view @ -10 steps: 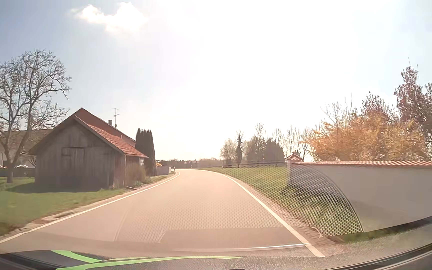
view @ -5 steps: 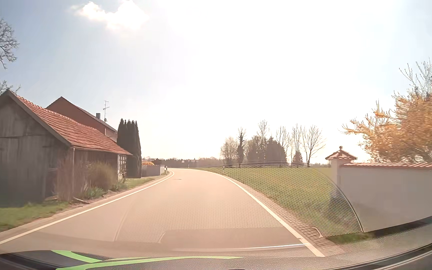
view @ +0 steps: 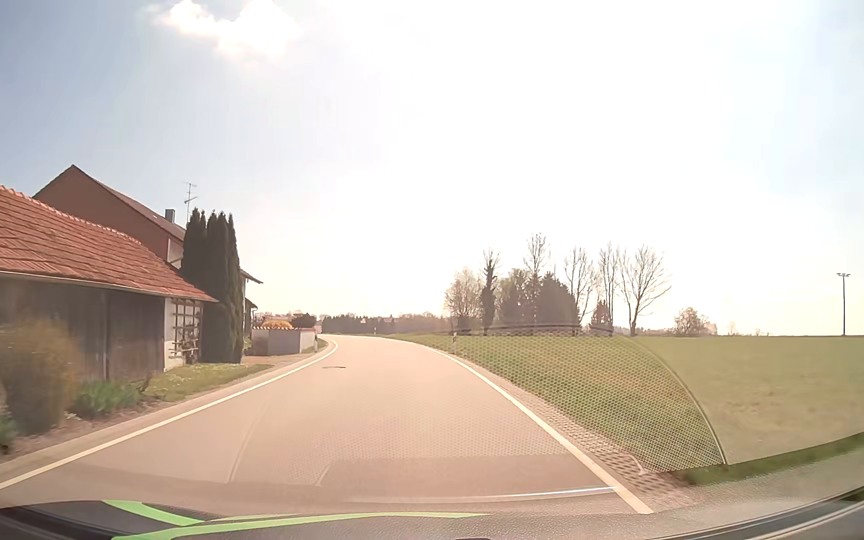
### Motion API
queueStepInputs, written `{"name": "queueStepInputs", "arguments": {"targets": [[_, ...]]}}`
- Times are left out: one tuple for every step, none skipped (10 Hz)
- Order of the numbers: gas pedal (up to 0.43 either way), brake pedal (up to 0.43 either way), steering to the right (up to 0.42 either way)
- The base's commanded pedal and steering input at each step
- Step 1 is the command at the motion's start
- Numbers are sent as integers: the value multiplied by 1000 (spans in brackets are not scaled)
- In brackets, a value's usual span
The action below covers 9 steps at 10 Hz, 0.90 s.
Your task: Follow the waypoints while adhering to traffic rules and regulations
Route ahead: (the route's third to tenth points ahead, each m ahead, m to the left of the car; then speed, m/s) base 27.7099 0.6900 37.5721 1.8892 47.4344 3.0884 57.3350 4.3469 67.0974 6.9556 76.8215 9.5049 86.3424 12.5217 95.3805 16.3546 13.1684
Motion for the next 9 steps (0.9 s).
{"name": "queueStepInputs", "arguments": {"targets": [[118,0,-2],[118,0,-3],[118,0,-5],[118,0,-6],[118,0,-7],[118,0,-8],[118,0,-10],[118,0,-13],[118,0,-13]]}}
